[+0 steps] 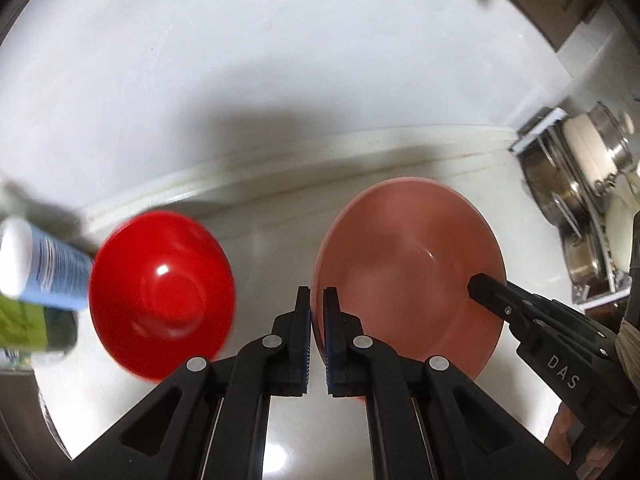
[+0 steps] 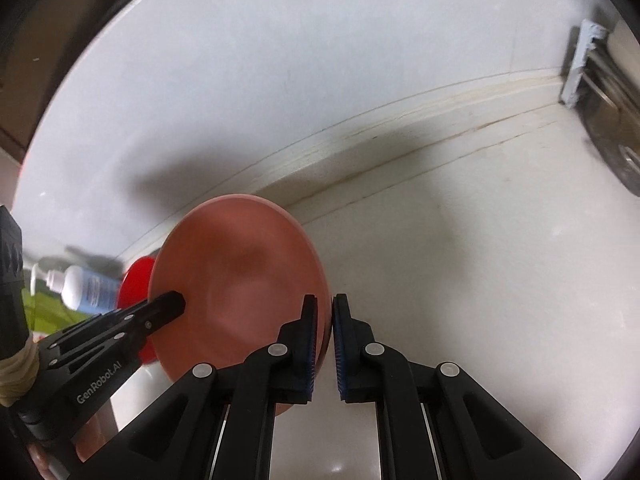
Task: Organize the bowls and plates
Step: 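Lift the pink bowl with both tools and carry it to the cream bowl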
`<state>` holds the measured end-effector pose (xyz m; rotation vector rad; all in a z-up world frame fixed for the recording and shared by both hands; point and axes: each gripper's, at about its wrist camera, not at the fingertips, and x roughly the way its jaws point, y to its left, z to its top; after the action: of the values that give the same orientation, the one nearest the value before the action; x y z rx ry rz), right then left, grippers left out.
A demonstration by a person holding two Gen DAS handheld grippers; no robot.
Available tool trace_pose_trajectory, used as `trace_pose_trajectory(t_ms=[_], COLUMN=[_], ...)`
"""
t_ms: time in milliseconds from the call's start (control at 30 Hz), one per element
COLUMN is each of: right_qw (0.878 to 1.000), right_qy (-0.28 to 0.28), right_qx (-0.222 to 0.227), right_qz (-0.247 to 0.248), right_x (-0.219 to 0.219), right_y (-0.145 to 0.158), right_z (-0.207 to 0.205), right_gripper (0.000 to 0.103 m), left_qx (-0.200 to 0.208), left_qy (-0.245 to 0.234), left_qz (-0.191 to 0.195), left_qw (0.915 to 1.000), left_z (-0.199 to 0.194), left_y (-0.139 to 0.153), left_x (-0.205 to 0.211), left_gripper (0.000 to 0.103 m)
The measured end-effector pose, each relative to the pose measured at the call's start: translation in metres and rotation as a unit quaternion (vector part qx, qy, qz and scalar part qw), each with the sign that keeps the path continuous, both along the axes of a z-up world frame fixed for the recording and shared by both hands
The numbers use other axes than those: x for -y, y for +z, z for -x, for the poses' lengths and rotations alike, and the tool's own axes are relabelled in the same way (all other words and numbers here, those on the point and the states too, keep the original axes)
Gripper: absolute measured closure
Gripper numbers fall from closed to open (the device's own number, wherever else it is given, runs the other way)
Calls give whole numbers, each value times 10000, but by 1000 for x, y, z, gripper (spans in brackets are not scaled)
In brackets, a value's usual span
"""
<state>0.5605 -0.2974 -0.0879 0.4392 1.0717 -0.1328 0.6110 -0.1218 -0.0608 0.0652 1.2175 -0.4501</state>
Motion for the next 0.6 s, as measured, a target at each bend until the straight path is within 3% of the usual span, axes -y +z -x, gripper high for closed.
trace_pose_trajectory(t_ms=[600], right_qw=[9992], right_qy=[-256], right_qx=[288], right_qz=[105], right_x=[13], right_y=[35], right_z=[120], right_gripper=[93], left_qx=[300], left_qy=[-448], left_qz=[244], left_qw=[9982], left_z=[122], left_y=[43], left_x=[2], left_gripper=[95])
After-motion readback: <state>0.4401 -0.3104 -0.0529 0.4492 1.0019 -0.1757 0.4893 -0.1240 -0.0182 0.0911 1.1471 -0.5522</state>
